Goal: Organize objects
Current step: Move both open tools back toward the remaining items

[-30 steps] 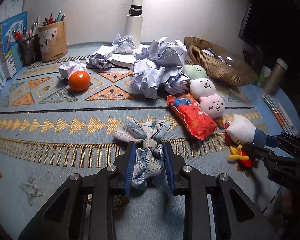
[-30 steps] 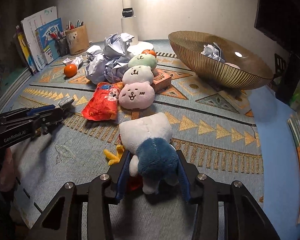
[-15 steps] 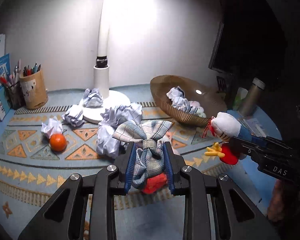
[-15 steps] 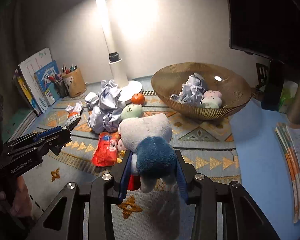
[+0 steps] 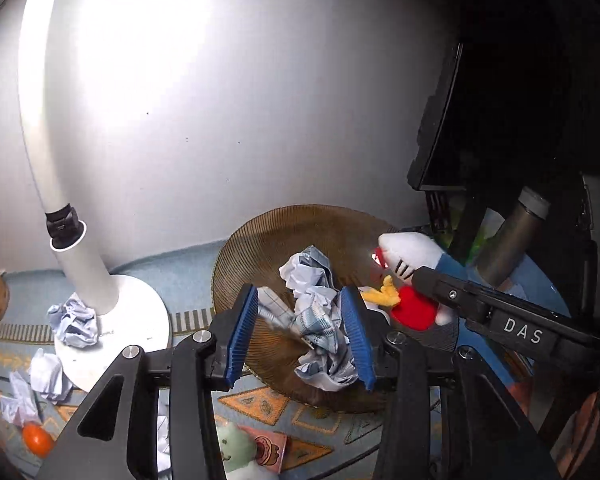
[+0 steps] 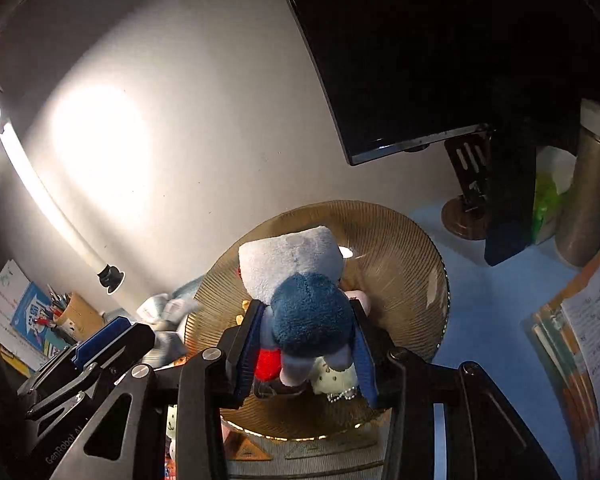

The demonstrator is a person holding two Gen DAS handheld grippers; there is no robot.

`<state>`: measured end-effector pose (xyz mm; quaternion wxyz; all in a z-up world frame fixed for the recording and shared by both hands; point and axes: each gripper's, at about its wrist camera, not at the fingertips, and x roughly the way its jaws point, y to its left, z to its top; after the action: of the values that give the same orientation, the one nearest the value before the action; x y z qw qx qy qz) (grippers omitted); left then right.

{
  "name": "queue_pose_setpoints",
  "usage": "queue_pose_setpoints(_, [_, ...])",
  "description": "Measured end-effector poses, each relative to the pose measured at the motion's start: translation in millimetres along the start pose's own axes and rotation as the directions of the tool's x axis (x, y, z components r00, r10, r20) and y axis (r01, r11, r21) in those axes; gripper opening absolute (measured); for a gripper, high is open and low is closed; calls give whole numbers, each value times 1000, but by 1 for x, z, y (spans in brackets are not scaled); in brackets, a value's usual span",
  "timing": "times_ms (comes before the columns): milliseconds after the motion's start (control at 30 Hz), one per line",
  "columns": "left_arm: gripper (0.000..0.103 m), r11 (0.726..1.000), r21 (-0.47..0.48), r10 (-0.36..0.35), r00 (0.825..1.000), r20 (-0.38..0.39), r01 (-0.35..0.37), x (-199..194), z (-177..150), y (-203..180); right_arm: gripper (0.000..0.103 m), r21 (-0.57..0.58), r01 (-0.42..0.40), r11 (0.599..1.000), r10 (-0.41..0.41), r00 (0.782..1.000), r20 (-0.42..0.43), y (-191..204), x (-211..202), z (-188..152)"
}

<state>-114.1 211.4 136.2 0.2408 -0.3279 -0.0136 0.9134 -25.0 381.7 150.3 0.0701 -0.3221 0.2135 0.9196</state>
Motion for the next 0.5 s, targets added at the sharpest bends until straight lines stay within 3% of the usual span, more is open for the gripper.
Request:
queue_pose_setpoints(67, [41, 1000, -19, 0, 1000, -31, 0, 8, -1, 3, 57, -3, -8, 1000, 8, 999, -46, -3, 13, 1])
queue_pose_setpoints(267, [41, 1000, -24, 4, 999, -32, -5, -10, -21, 7, 57, -22, -15, 1000, 14, 999, -39, -11, -1, -18])
queue_pose_setpoints(400, [41, 997, -71, -18, 998, 57, 22, -61, -31, 16, 57, -99, 0, 995, -1, 1000, -13, 4, -25, -32])
queue_pose_setpoints(500, [41, 997, -79, 10, 991, 137, 1, -114, -37, 22, 57, -161, -23, 987, 26, 1000, 17, 29, -56, -41])
